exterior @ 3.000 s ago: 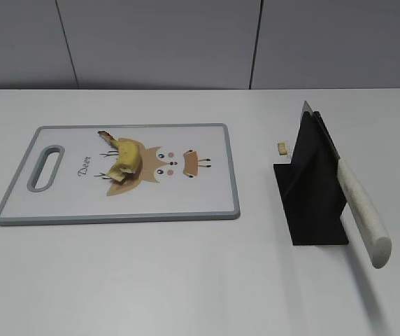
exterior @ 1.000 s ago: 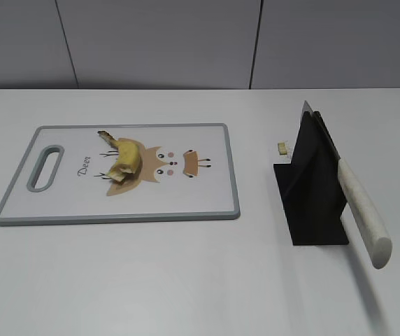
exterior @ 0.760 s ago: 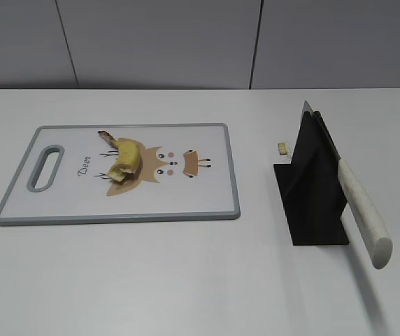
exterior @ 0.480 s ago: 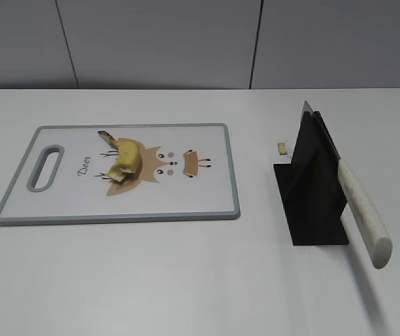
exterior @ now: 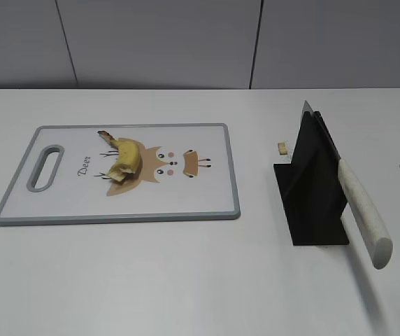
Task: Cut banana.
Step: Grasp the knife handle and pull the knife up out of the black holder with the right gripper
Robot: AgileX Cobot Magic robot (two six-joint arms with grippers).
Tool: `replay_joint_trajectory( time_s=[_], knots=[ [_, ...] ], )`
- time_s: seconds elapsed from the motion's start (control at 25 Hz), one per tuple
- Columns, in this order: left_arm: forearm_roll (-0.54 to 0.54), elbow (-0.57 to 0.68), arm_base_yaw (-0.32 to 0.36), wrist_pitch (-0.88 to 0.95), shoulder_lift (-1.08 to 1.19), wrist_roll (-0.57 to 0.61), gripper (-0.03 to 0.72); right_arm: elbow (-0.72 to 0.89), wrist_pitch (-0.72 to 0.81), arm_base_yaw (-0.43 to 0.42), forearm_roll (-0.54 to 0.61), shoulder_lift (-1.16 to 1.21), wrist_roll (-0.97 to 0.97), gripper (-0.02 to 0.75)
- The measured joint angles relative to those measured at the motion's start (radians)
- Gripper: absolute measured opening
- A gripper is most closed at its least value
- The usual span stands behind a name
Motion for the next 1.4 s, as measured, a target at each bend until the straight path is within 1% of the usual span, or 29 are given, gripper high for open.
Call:
replay_joint_trajectory(
  time_s=[0.12,0.2,0.32,0.44,0.52,0.88,1.08,1.24,1.4],
  knots=[
    [-0.001,0.000,0.000,0.000,0.000,0.000,0.591,-0.006,-0.001,0.003,0.013,0.023,0.014,0.522],
    [-0.001,0.000,0.000,0.000,0.000,0.000,0.591,-0.015,-0.001,0.027,0.012,0.031,0.036,0.516],
    [-0.001,0.000,0.000,0.000,0.000,0.000,0.591,-0.026,-0.001,0.131,-0.029,0.044,0.095,0.512],
    [-0.001,0.000,0.000,0.000,0.000,0.000,0.591,-0.044,0.000,0.230,-0.134,0.074,0.196,0.512],
    [-0.001,0.000,0.000,0.000,0.000,0.000,0.591,-0.054,0.000,0.257,-0.184,0.106,0.239,0.512],
    [-0.001,0.000,0.000,0.000,0.000,0.000,0.591,-0.063,-0.024,0.266,-0.236,0.312,0.305,0.499],
    [-0.001,0.000,0.000,0.000,0.000,0.000,0.591,-0.063,-0.073,0.266,-0.303,0.404,0.389,0.499],
    [-0.001,0.000,0.000,0.000,0.000,0.000,0.591,-0.063,-0.129,0.266,-0.301,0.448,0.400,0.499],
    [-0.001,0.000,0.000,0.000,0.000,0.000,0.591,-0.063,-0.144,0.266,-0.303,0.478,0.402,0.499]
  ],
)
